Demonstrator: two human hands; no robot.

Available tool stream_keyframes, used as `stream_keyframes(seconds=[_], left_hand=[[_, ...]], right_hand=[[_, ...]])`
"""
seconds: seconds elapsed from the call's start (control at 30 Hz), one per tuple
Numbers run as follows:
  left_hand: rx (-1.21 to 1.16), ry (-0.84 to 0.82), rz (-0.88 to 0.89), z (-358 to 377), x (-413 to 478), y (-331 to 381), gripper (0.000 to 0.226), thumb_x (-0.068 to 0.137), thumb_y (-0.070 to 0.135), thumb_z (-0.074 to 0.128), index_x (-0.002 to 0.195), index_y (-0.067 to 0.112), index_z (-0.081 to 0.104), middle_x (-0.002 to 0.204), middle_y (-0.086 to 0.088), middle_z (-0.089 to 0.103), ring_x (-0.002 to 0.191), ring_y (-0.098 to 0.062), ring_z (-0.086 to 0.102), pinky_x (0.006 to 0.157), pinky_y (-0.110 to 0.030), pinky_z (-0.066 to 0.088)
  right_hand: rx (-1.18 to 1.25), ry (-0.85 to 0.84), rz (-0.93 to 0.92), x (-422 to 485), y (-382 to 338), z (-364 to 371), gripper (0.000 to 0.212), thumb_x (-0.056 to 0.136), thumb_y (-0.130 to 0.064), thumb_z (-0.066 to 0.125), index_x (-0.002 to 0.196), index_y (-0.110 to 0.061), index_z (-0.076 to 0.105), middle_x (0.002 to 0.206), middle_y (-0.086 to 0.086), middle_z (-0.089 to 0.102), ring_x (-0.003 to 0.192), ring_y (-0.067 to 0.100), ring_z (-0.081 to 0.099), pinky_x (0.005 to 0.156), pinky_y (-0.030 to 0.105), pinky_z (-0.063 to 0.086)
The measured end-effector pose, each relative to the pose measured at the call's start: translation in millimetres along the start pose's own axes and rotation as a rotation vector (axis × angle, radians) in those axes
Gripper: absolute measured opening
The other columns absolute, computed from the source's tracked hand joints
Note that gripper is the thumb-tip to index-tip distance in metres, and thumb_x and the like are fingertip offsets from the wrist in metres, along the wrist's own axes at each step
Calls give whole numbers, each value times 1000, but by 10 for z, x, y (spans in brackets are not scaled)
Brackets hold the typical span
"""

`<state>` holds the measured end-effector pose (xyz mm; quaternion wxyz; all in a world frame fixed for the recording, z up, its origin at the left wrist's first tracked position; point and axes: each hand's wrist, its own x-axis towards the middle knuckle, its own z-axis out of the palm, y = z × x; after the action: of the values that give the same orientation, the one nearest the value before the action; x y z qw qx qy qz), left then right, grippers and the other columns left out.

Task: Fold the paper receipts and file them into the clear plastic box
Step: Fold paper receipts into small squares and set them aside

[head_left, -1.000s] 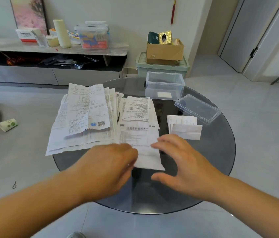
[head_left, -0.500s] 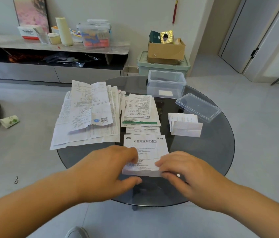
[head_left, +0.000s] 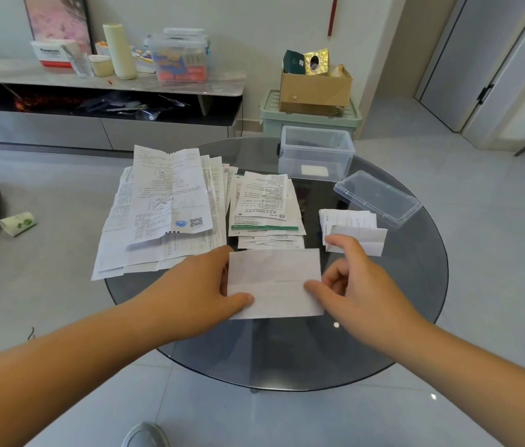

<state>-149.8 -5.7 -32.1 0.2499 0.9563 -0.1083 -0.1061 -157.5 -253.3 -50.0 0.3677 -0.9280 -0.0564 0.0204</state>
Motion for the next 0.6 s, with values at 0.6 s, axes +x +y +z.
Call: stream_keyframes(seconds=[0.6], left_hand=[[332,-52,144,162,134,-62,68,85,77,42,147,53,27,135,10,23,127,-14,25,111,-33,25]], right_hand=[[-399,-46,-10,-19,-117,227,59,80,-75,54,130,-45,44,108,-11,33,110,13,32,93,30,26]])
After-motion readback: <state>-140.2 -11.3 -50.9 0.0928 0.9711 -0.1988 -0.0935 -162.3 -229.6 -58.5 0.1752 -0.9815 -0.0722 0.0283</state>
